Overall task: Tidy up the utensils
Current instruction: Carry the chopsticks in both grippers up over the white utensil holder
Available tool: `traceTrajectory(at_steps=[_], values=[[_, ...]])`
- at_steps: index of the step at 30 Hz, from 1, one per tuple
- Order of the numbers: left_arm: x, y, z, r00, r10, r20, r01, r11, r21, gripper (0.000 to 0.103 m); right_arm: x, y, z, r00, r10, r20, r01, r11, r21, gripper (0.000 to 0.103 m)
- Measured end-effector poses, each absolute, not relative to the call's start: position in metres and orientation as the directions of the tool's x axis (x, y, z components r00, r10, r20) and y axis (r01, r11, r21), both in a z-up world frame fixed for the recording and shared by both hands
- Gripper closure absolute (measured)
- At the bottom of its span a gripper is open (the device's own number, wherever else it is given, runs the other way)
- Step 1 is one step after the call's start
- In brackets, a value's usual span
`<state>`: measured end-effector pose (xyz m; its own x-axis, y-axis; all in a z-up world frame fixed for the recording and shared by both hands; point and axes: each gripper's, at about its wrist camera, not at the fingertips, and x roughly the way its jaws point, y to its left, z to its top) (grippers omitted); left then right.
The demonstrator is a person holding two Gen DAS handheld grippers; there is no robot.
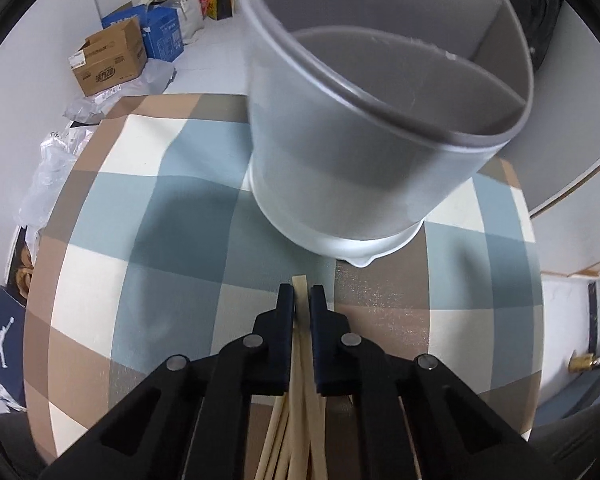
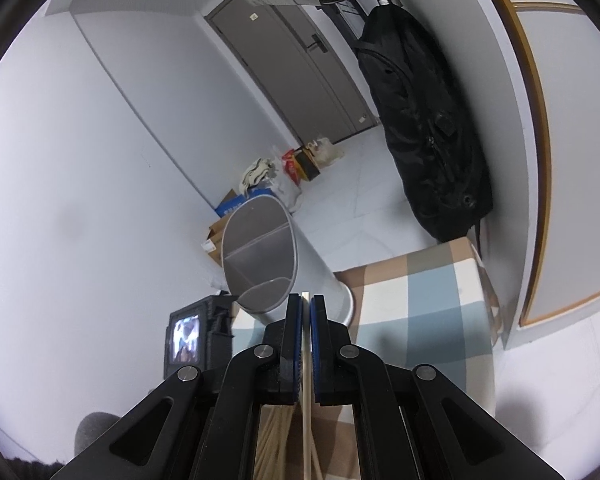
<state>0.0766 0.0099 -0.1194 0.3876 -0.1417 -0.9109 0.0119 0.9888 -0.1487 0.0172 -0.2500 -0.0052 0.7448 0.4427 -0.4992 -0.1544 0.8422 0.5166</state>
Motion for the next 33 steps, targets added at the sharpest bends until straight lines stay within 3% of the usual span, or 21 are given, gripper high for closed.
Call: traceTrajectory(at_steps=[11, 21, 33], values=[[0.049, 0.052, -0.075, 0.503, -0.337, -0.796, 0.011, 0.923, -0.384, 0.1, 0.015, -0.24, -0.004, 0.755, 0.431, -0.494, -0.164, 0.853, 0.495, 0.1], [0.05, 0.039, -0.046, 0.596, -0.417, -0.686, 0.054, 0.874, -0.484, 0.1, 0.016, -0.223, 0.003, 0.764, 0.432, -0.479, -0.196, 0.863, 0.466, 0.1], [0.07, 0.059, 0.046, 0.787, -0.429, -0.443, 0.191, 0.853, -0.486, 0.1, 0.048, -0.205, 0.078, 0.831, 0.479, -0.282, -0.34, 0.84, 0.423, 0.1]])
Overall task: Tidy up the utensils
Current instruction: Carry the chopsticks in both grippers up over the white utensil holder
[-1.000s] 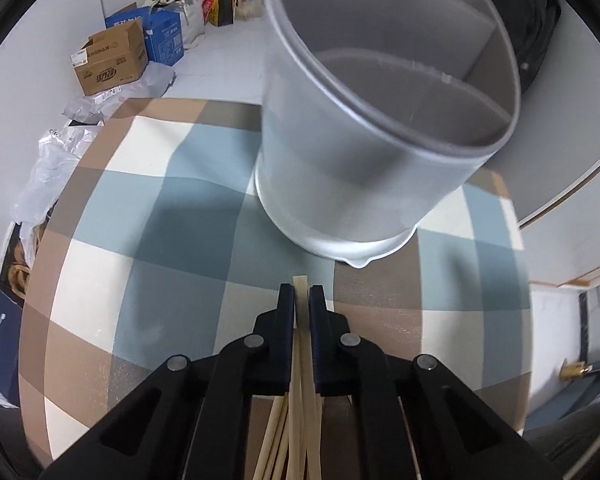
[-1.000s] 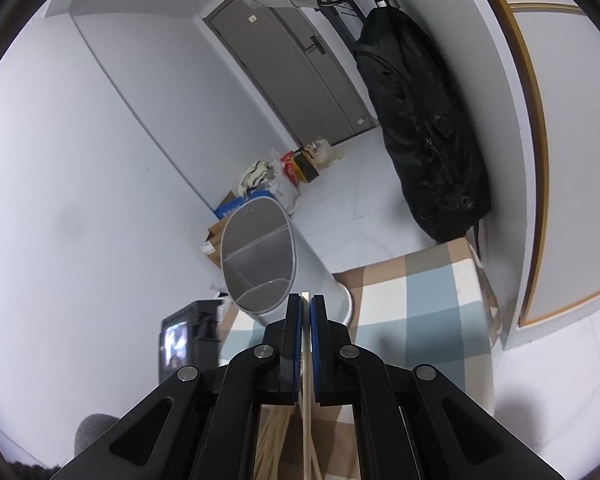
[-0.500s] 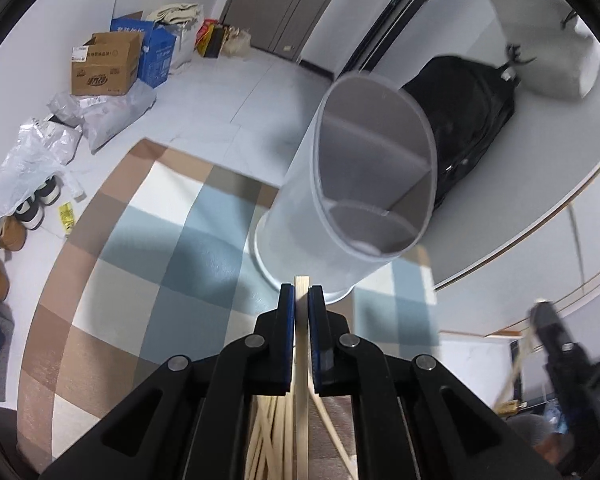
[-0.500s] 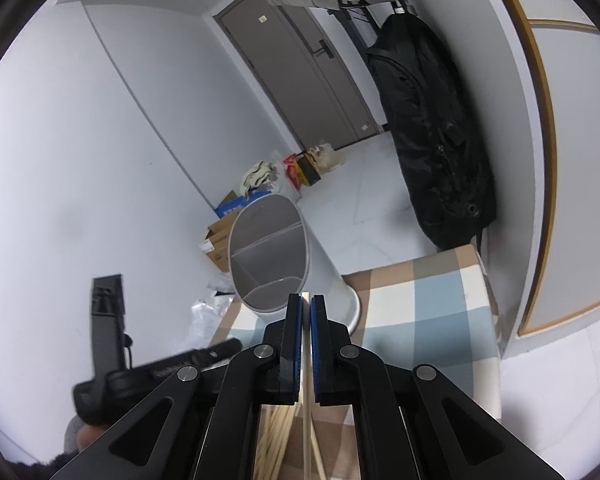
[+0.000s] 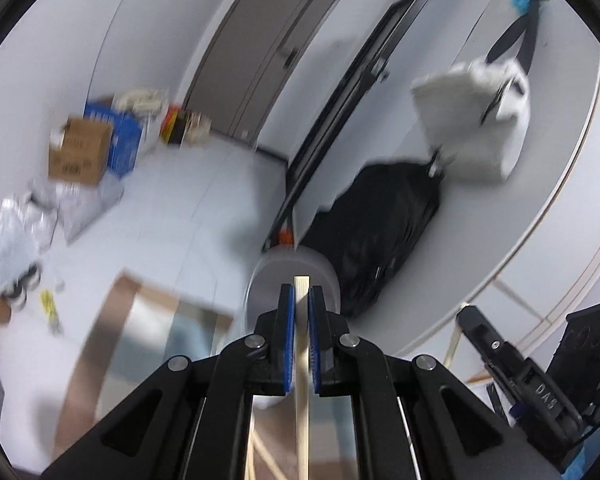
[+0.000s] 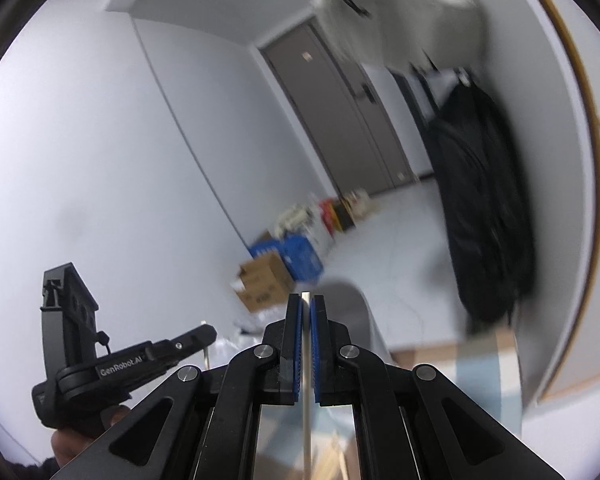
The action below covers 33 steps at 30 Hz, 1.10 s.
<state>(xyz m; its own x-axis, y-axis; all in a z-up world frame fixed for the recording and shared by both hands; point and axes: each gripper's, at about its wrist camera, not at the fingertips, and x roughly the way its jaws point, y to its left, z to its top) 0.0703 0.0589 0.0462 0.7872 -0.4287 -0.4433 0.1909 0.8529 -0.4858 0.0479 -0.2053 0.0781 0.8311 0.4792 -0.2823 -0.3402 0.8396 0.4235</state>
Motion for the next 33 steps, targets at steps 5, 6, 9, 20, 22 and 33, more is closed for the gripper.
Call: traceTrajectory(at_steps=[5, 6, 9, 20, 22, 33], values=[[0.099, 0.055, 0.085, 0.861, -0.379, -0.339, 0.22, 0.878, -0.424, 0.1, 0.084, -0.192, 0.114, 0.848, 0.486, -0.211, -0.388, 0.841, 0.377, 0.1], [0.103, 0.054, 0.091, 0.876, -0.363, -0.317, 0.222, 0.887, -0.404, 0.1, 0.09, -0.19, 0.119, 0.853, 0.483, -0.199, -0.395, 0.845, 0.361, 0.1], [0.12, 0.051, 0.098, 0.906, -0.327, -0.269, 0.22, 0.906, -0.362, 0.1, 0.109, -0.182, 0.129, 0.862, 0.479, -0.169, -0.41, 0.852, 0.326, 0.1], [0.177, 0.053, 0.078, 0.937, -0.264, -0.23, 0.179, 0.926, -0.333, 0.1, 0.163, -0.16, 0.124, 0.89, 0.441, -0.114, -0.407, 0.882, 0.236, 0.1], [0.185, 0.053, 0.073, 0.937, -0.266, -0.225, 0.18, 0.923, -0.34, 0.1, 0.171, -0.159, 0.118, 0.893, 0.436, -0.108, -0.403, 0.884, 0.236, 0.1], [0.191, 0.046, 0.055, 0.937, -0.275, -0.213, 0.203, 0.93, -0.305, 0.1, 0.188, -0.151, 0.088, 0.897, 0.436, -0.075, -0.408, 0.881, 0.239, 0.1]])
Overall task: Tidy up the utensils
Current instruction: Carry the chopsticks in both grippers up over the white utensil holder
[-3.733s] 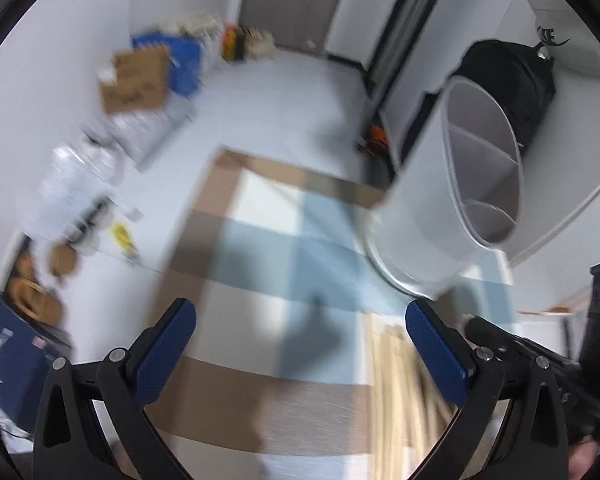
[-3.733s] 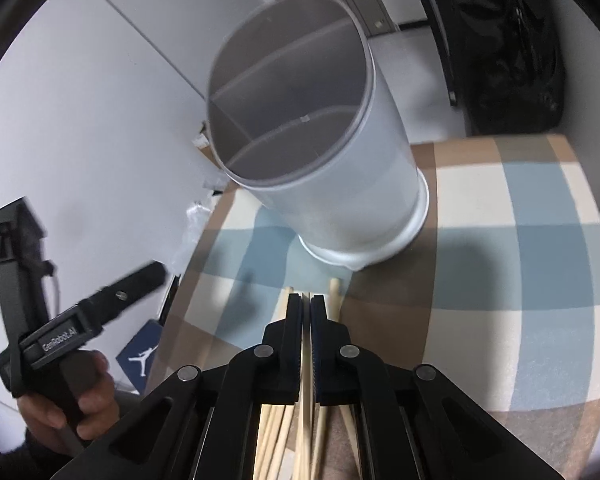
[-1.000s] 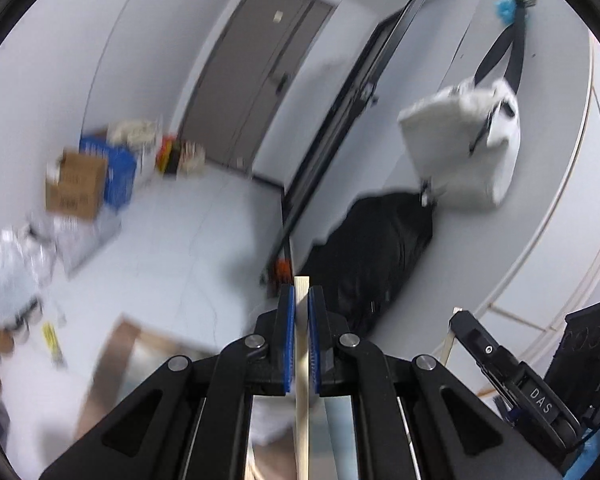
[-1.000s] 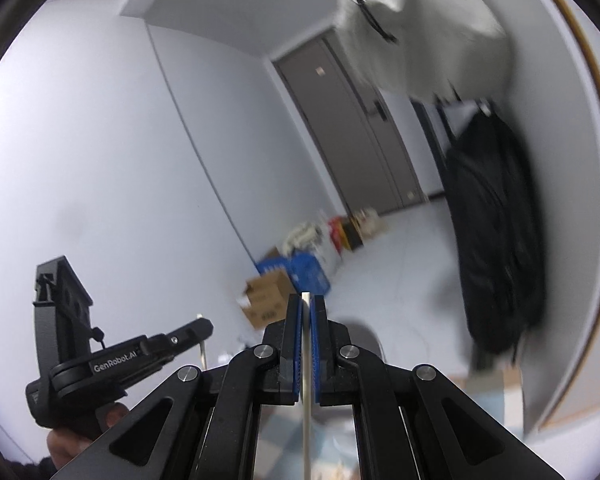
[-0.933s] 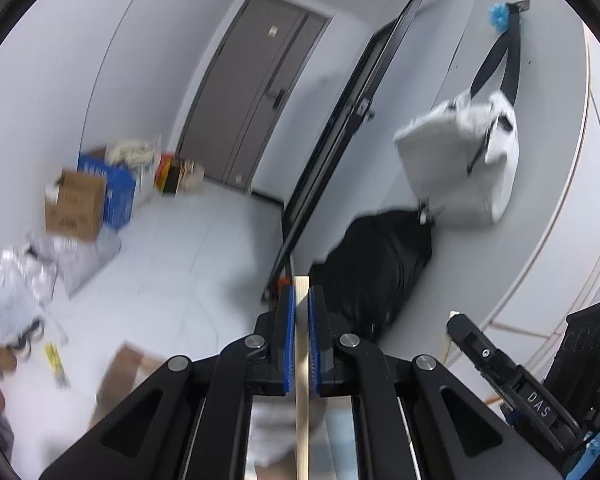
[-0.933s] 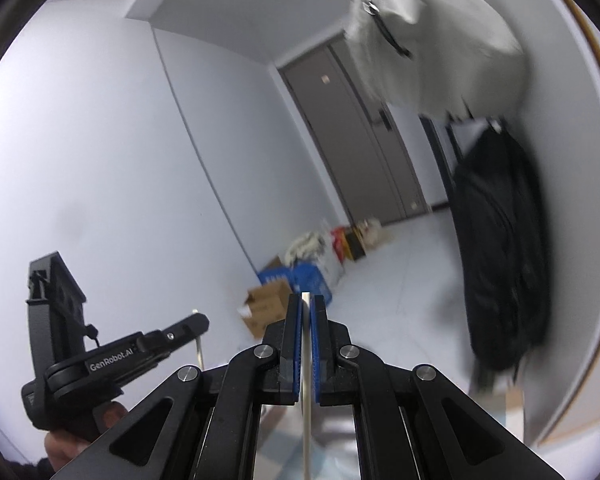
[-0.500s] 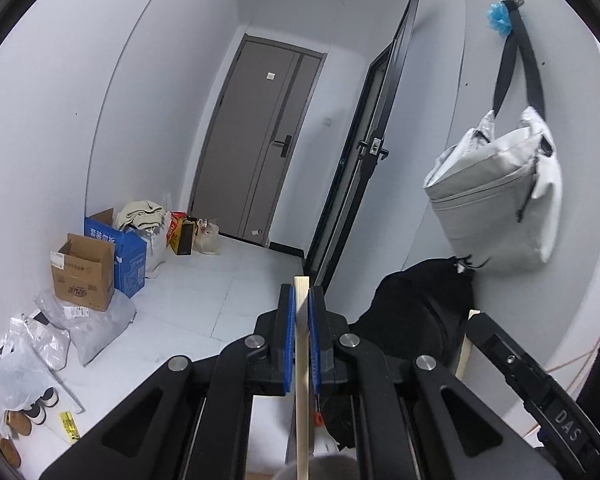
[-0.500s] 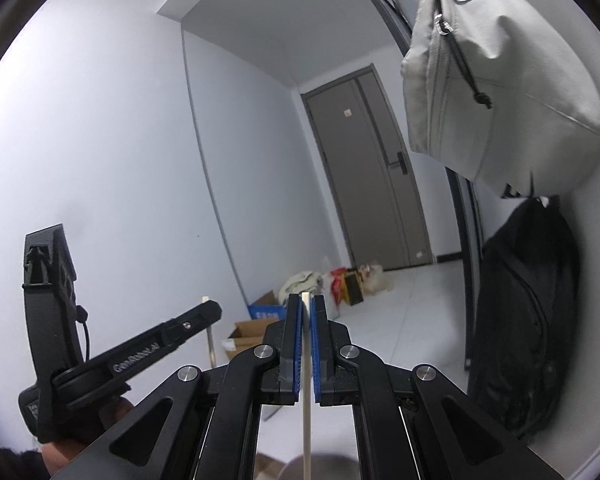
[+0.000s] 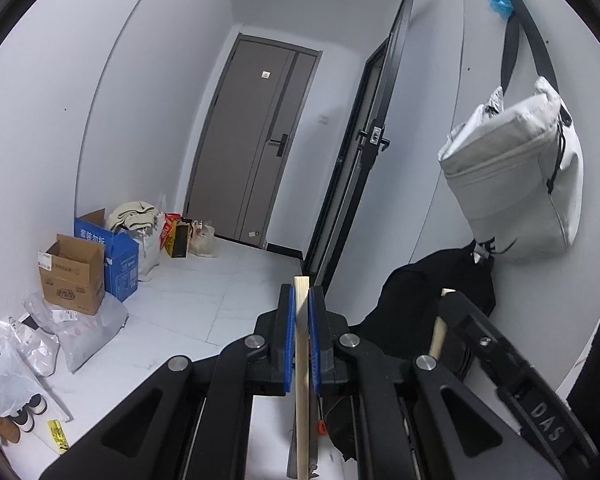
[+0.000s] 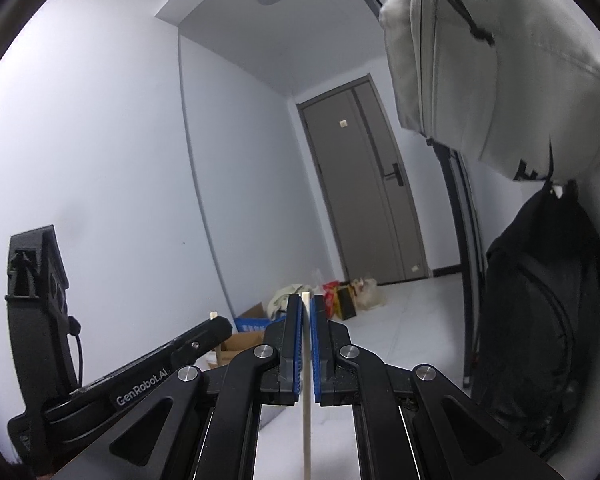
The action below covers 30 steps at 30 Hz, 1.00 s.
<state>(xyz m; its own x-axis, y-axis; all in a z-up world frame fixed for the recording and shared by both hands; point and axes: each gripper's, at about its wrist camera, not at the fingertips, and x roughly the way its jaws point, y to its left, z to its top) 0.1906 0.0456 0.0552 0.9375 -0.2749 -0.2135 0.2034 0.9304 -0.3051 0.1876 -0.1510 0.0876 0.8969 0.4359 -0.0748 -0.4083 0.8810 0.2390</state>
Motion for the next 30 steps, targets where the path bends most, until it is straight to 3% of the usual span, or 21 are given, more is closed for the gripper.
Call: traceTrajectory(at_steps=[8, 14, 30], values=[[0.184, 0.033, 0.047, 0.928, -0.311, -0.208, 0.254, 0.932, -0.258, 0.1, 0.174, -0.144, 0.072, 0.9, 0.431, -0.065, -0.417, 0.895, 0.16, 0.1], [0.177, 0.036, 0.041, 0.927, -0.315, -0.204, 0.256, 0.928, -0.269, 0.1, 0.171, -0.151, 0.059, 0.893, 0.438, -0.102, -0.413, 0.889, 0.197, 0.1], [0.166, 0.03, 0.032, 0.77, -0.521, -0.368, 0.42, 0.848, -0.322, 0.1, 0.149, -0.172, 0.054, 0.803, 0.554, -0.218, -0.474, 0.817, 0.329, 0.097]])
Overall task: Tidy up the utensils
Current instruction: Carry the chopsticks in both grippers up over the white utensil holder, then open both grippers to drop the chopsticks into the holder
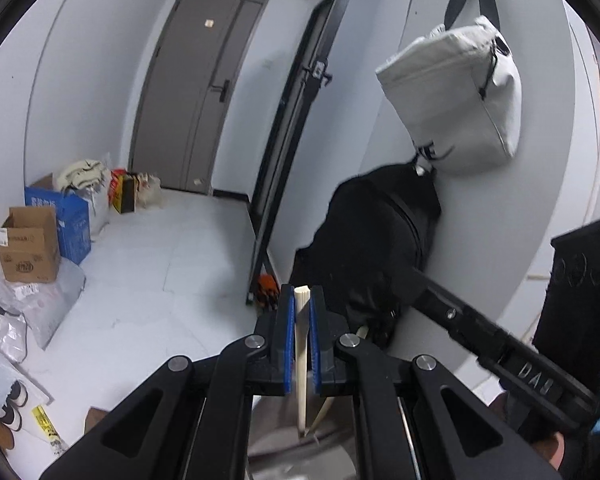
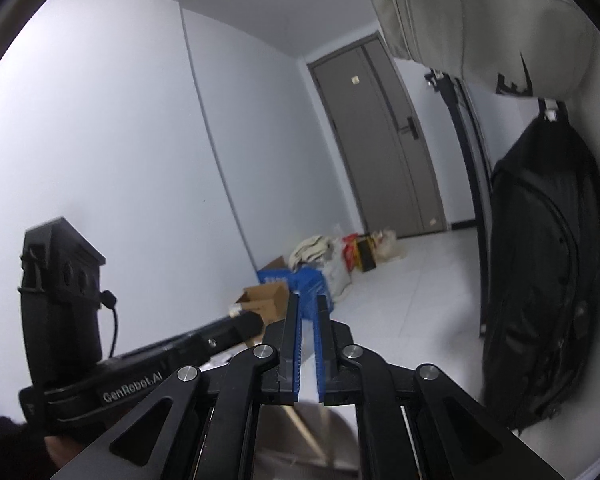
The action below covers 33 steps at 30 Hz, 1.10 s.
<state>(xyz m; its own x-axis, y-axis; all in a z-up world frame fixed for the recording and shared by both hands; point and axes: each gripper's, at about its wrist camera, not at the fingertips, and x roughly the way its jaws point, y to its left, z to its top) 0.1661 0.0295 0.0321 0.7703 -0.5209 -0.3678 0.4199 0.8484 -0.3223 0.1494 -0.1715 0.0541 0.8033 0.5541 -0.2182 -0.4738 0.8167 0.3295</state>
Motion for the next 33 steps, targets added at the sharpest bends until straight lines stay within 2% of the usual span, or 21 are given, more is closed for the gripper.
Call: traceTrajectory(at_steps=[4, 5, 6, 7, 8, 9, 10, 14, 17, 22, 26, 28, 30, 33], values=[[0.167, 0.029, 0.03, 0.72, -0.544, -0.43, 0.431, 0.837, -0.338, 0.098, 0.146, -0.18, 0.056, 0.778, 0.581, -0.238, -0.472, 0.791, 0.388, 0.095], [0.167, 0.028, 0.031, 0.708, -0.545, -0.448, 0.435, 0.837, -0.332, 0.088, 0.144, -0.184, 0.056, 0.779, 0.58, -0.24, -0.466, 0.79, 0.398, 0.094], [0.166, 0.028, 0.032, 0.698, -0.548, -0.46, 0.437, 0.836, -0.332, 0.069, 0.141, -0.189, 0.058, 0.782, 0.575, -0.242, -0.455, 0.791, 0.408, 0.087], [0.164, 0.03, 0.031, 0.692, -0.55, -0.467, 0.436, 0.835, -0.337, 0.055, 0.136, -0.194, 0.059, 0.785, 0.572, -0.239, -0.446, 0.789, 0.422, 0.076], [0.163, 0.031, 0.032, 0.694, -0.54, -0.476, 0.423, 0.841, -0.338, 0.039, 0.132, -0.199, 0.059, 0.787, 0.571, -0.234, -0.442, 0.786, 0.433, 0.07], [0.158, 0.032, 0.035, 0.706, -0.527, -0.474, 0.412, 0.849, -0.33, 0.036, 0.128, -0.204, 0.06, 0.789, 0.568, -0.232, -0.434, 0.784, 0.445, 0.058], [0.156, 0.032, 0.036, 0.702, -0.531, -0.475, 0.42, 0.847, -0.327, 0.036, 0.126, -0.207, 0.061, 0.792, 0.564, -0.234, -0.426, 0.785, 0.45, 0.05], [0.151, 0.033, 0.036, 0.689, -0.506, -0.519, 0.399, 0.863, -0.31, 0.036, 0.106, -0.217, 0.056, 0.795, 0.546, -0.265, -0.395, 0.797, 0.457, 0.035], [0.137, 0.037, 0.037, 0.715, -0.465, -0.522, 0.366, 0.885, -0.288, 0.036, 0.094, -0.222, 0.055, 0.797, 0.538, -0.274, -0.383, 0.801, 0.46, 0.034], [0.111, 0.049, 0.034, 0.749, -0.392, -0.534, 0.282, 0.918, -0.279, 0.036, 0.072, -0.227, 0.051, 0.792, 0.53, -0.302, -0.373, 0.812, 0.448, 0.026], [0.093, 0.059, 0.03, 0.768, -0.34, -0.543, 0.215, 0.935, -0.282, 0.035, 0.057, -0.224, 0.043, 0.778, 0.53, -0.336, -0.37, 0.82, 0.436, 0.025], [0.088, 0.061, 0.027, 0.772, -0.325, -0.546, 0.195, 0.939, -0.283, 0.034, 0.051, -0.222, 0.037, 0.768, 0.532, -0.357, -0.37, 0.823, 0.431, 0.025], [0.079, 0.06, 0.022, 0.774, -0.308, -0.553, 0.174, 0.943, -0.283, 0.028, 0.045, -0.22, 0.031, 0.76, 0.531, -0.374, -0.369, 0.827, 0.425, 0.025], [0.071, 0.057, 0.015, 0.771, -0.294, -0.565, 0.161, 0.948, -0.274, 0.027, 0.036, -0.215, 0.022, 0.739, 0.533, -0.412, -0.372, 0.833, 0.41, 0.023]])
